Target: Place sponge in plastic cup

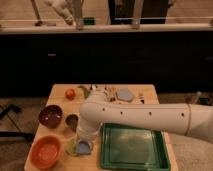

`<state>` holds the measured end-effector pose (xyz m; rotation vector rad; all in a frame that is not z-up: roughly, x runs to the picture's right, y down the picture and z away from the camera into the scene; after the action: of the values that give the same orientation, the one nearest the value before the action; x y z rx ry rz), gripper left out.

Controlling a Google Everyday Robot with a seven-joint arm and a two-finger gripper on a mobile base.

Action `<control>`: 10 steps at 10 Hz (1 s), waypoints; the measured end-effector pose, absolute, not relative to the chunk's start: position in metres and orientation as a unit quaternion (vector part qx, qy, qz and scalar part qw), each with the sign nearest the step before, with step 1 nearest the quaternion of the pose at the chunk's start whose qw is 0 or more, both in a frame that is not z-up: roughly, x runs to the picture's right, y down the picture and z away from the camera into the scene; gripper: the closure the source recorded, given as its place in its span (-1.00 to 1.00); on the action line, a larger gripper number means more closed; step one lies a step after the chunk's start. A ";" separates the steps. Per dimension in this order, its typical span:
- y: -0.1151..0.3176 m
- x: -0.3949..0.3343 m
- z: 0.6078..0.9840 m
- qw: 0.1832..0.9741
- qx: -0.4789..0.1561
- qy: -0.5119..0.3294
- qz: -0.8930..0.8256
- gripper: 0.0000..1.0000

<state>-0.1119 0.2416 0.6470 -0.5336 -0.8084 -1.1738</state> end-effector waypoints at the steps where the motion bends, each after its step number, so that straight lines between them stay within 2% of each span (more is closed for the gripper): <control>1: 0.242 -0.121 0.649 0.718 -0.243 -0.370 -0.537 1.00; 10: 0.256 -0.162 0.686 0.672 -0.272 -0.400 -0.560 1.00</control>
<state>-0.1617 0.2560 0.6860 -0.6134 -0.8997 -1.2616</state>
